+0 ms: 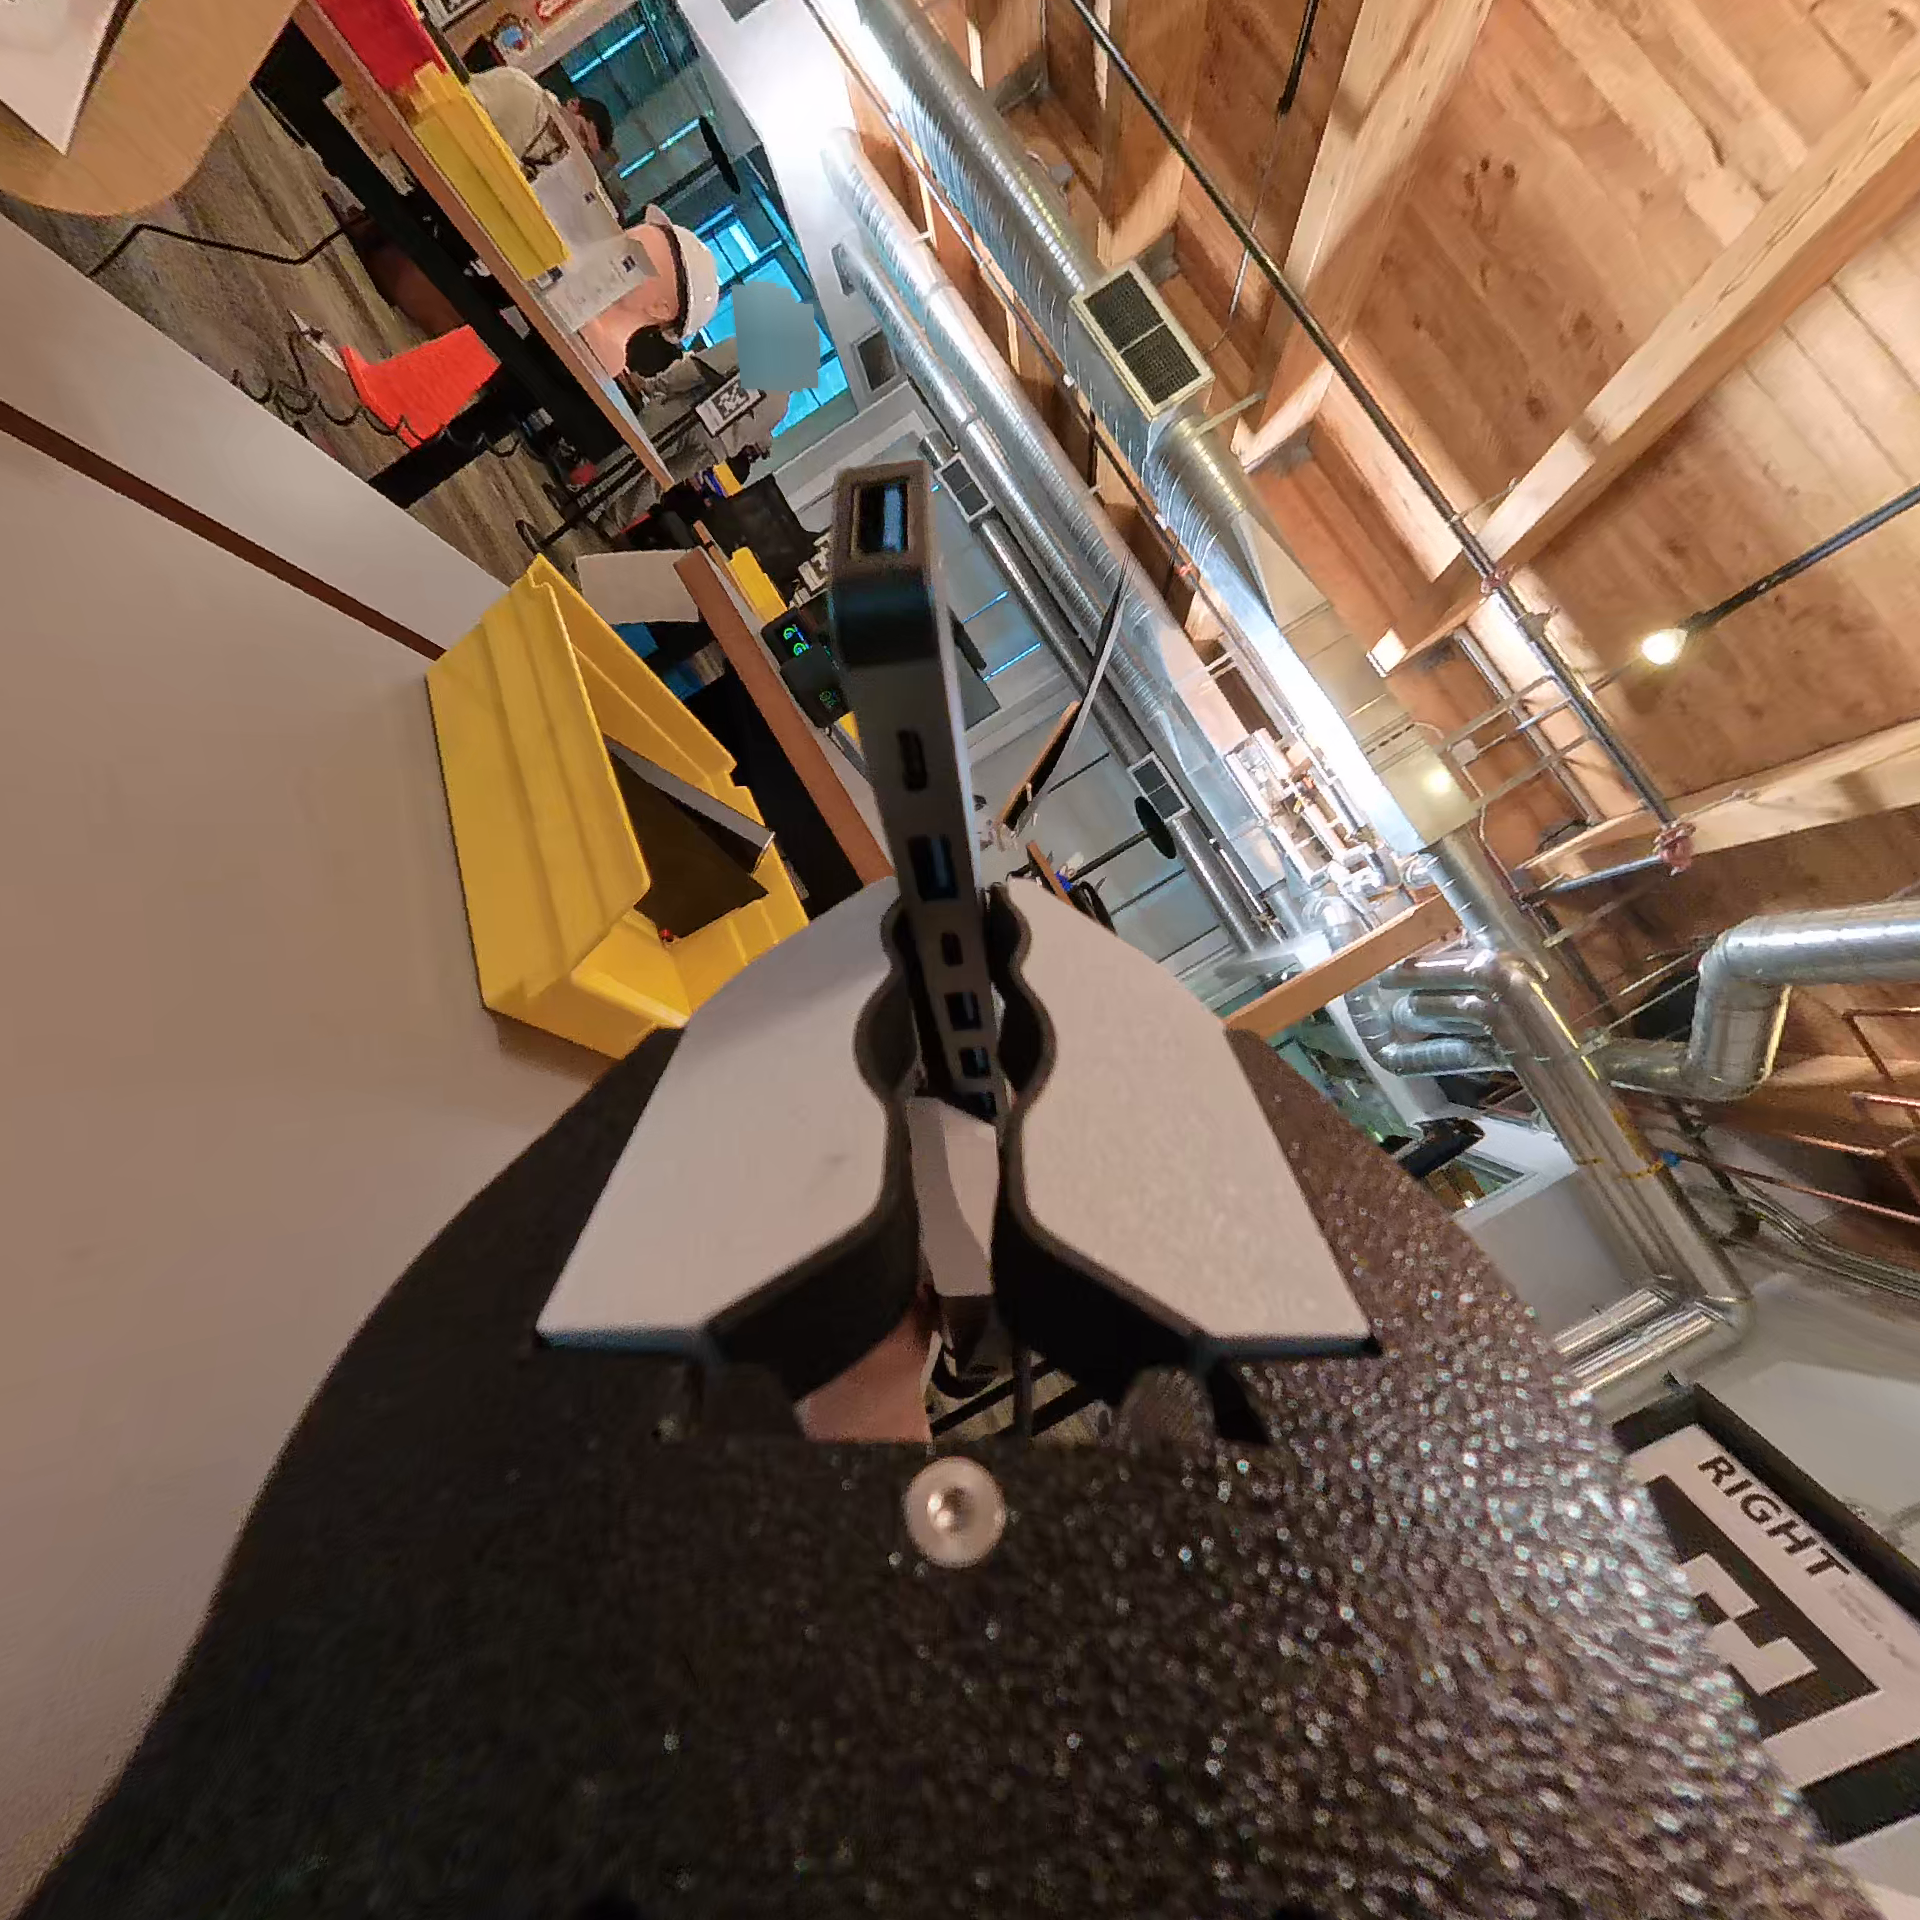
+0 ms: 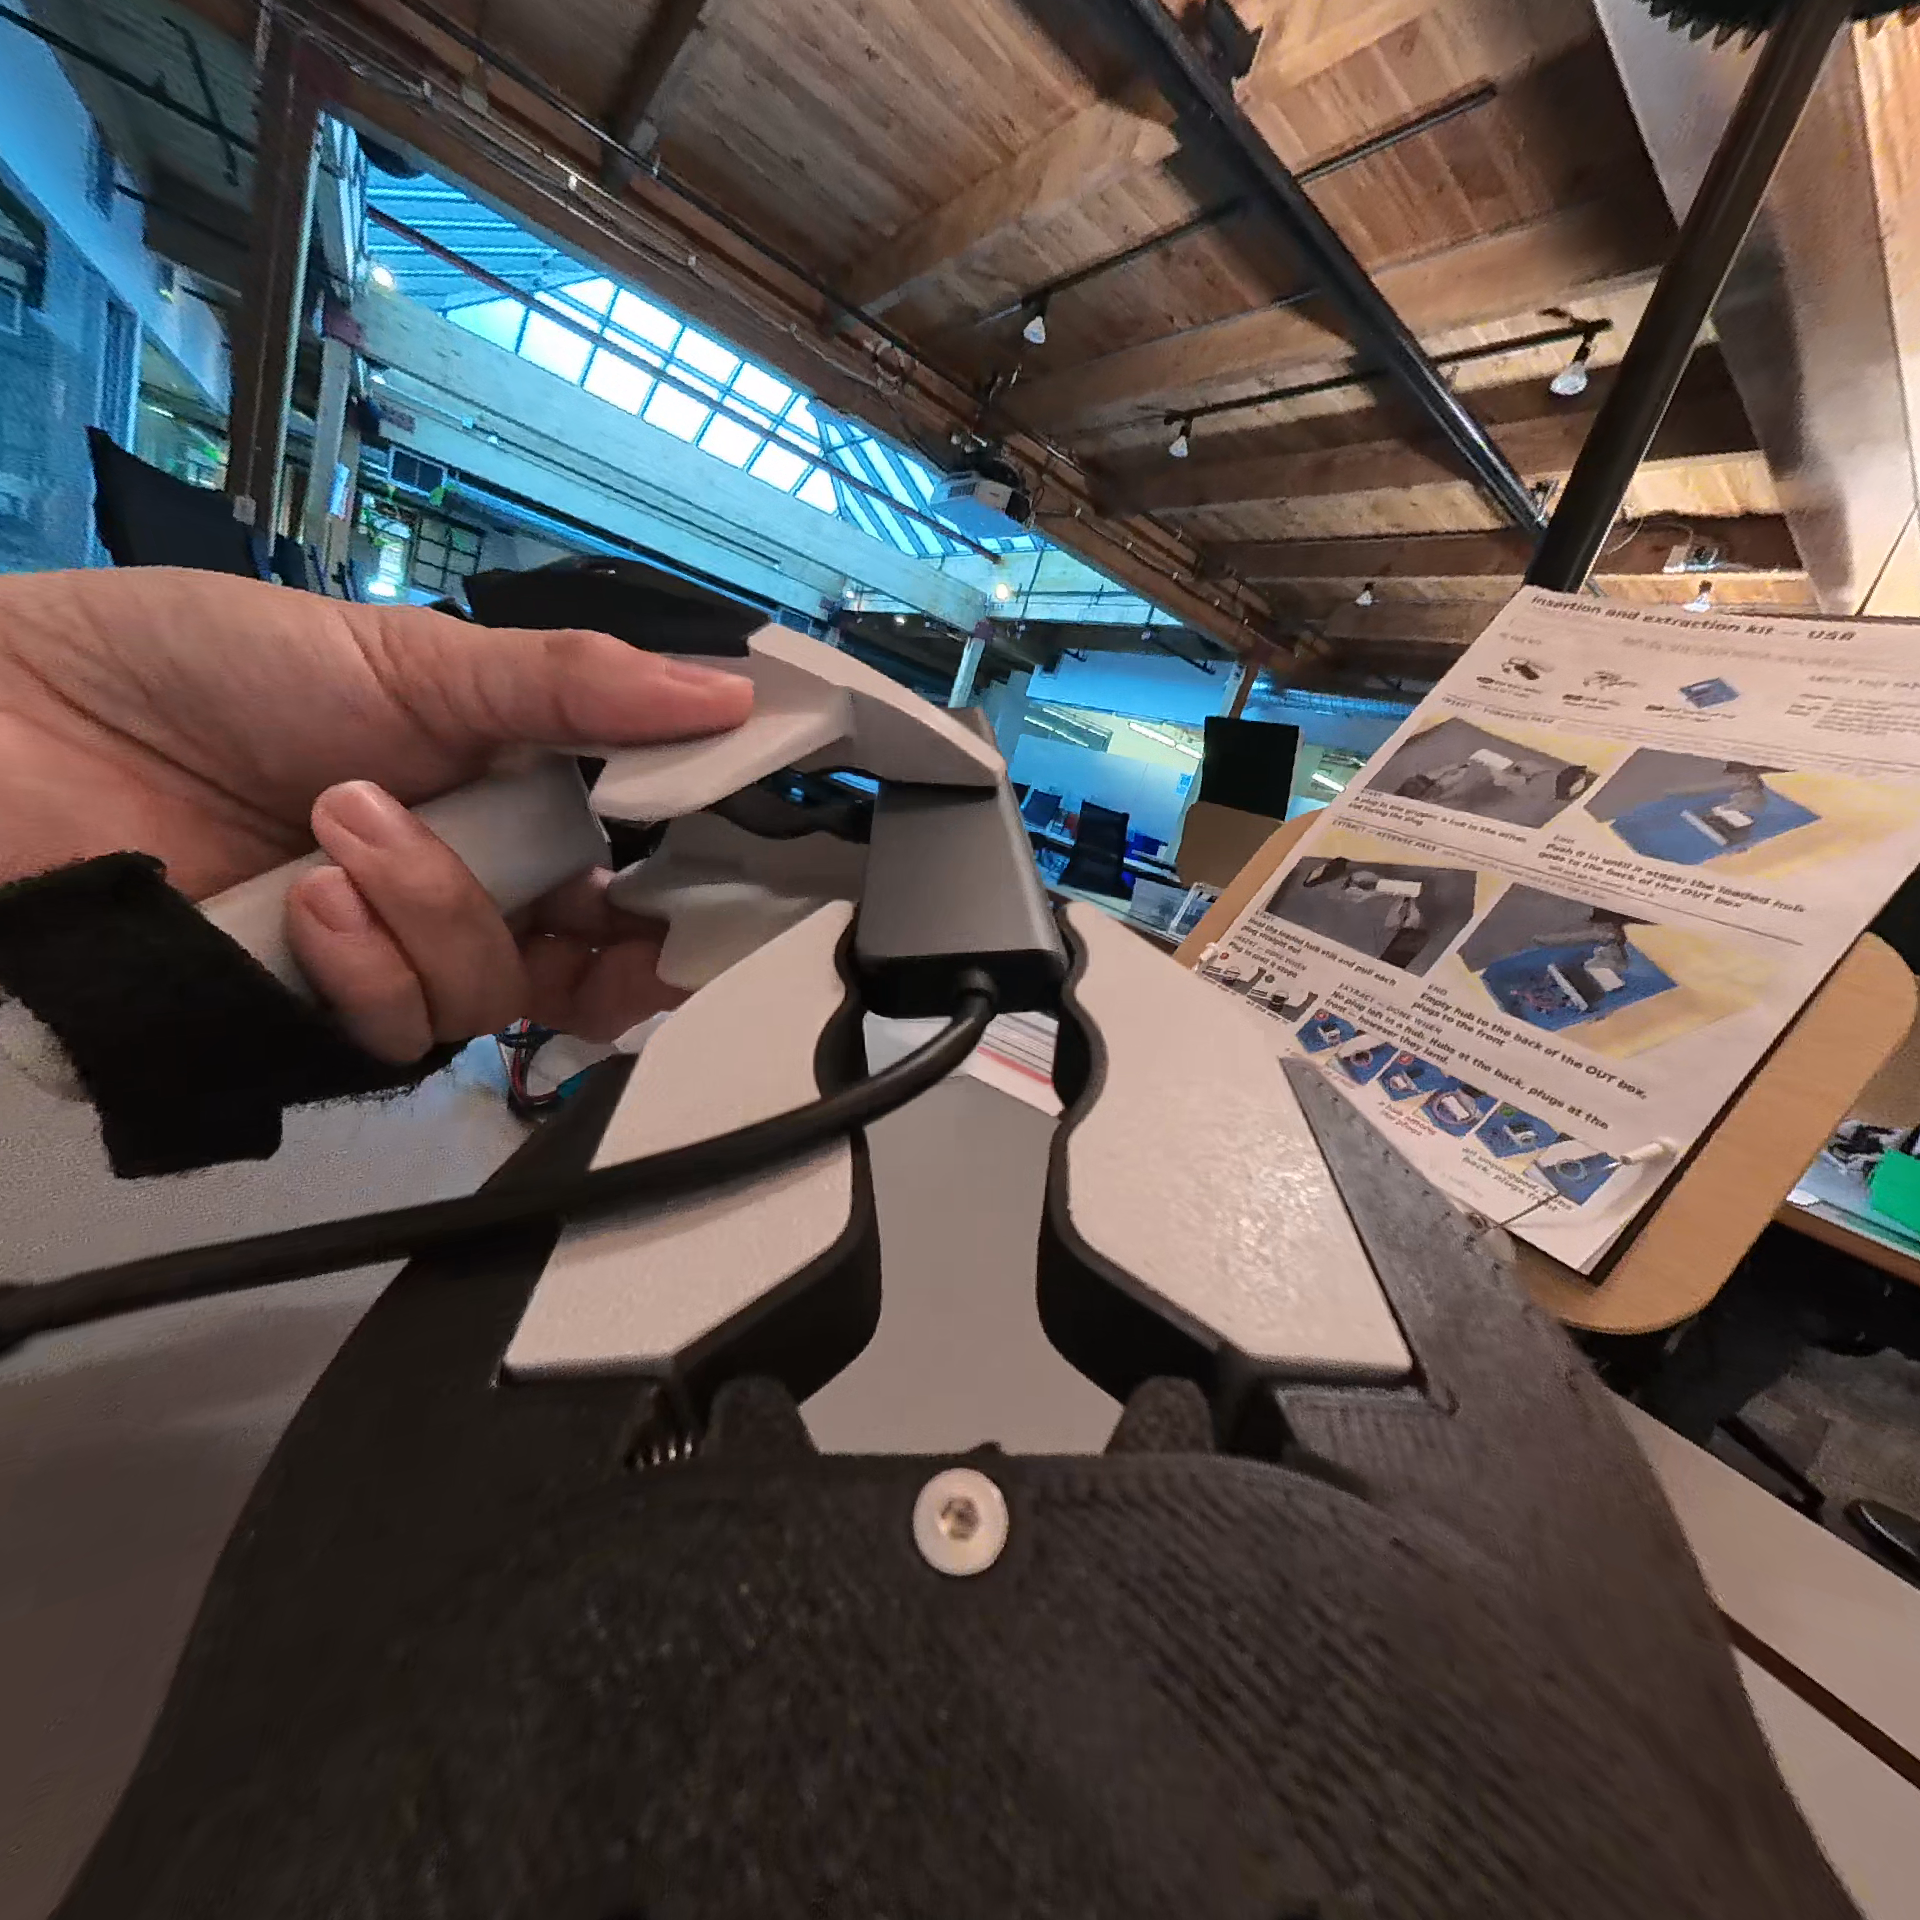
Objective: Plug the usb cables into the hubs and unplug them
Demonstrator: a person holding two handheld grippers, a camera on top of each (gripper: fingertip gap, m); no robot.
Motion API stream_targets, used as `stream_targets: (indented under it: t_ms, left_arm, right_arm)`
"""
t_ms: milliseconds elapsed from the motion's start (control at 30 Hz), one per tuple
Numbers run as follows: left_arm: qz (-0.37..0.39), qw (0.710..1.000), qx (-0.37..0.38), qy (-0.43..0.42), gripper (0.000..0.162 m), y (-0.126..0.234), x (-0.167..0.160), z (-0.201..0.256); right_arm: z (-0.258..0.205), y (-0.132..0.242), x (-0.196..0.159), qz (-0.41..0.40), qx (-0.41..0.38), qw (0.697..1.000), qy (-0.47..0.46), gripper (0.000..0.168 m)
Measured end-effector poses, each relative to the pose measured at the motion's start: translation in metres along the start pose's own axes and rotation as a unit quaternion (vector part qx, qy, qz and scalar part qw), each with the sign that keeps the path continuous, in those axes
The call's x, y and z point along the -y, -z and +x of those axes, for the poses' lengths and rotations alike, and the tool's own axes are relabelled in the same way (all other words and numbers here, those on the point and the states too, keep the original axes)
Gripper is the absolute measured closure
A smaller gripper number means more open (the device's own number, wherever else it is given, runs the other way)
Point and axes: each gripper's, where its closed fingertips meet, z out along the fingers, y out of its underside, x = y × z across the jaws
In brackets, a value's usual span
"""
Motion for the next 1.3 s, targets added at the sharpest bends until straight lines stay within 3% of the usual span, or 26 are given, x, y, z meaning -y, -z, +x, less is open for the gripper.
stream_targets:
  t_ms: [167,633,833,900,1000,1300]
  left_arm:
    - [-0.002,0.999,-0.001,0.045,0.151,-0.001,-0.006,-0.007]
    - [-0.012,1.000,0.006,0.015,0.152,-0.004,-0.013,-0.003]
    - [-0.030,0.998,0.022,-0.049,0.146,-0.001,-0.014,-0.004]
    - [-0.015,0.998,0.014,-0.060,0.133,0.004,-0.003,-0.002]
    - [0.012,0.997,0.019,-0.071,0.130,0.016,0.016,-0.005]
    - [-0.031,0.993,0.047,-0.100,0.135,0.036,0.010,-0.025]
  right_arm:
    - [0.000,-0.001,0.010,0.036,-0.010,0.999,-0.028,0.133]
    - [-0.005,-0.010,0.001,0.005,-0.010,0.998,-0.059,0.133]
    - [-0.006,-0.008,0.001,0.013,0.012,0.993,-0.115,0.133]
    - [-0.002,-0.007,0.004,0.029,0.010,0.988,-0.152,0.133]
    - [0.004,-0.004,0.001,0.033,0.015,0.981,-0.190,0.133]
    - [0.020,0.003,-0.021,0.003,0.000,0.979,-0.204,0.133]
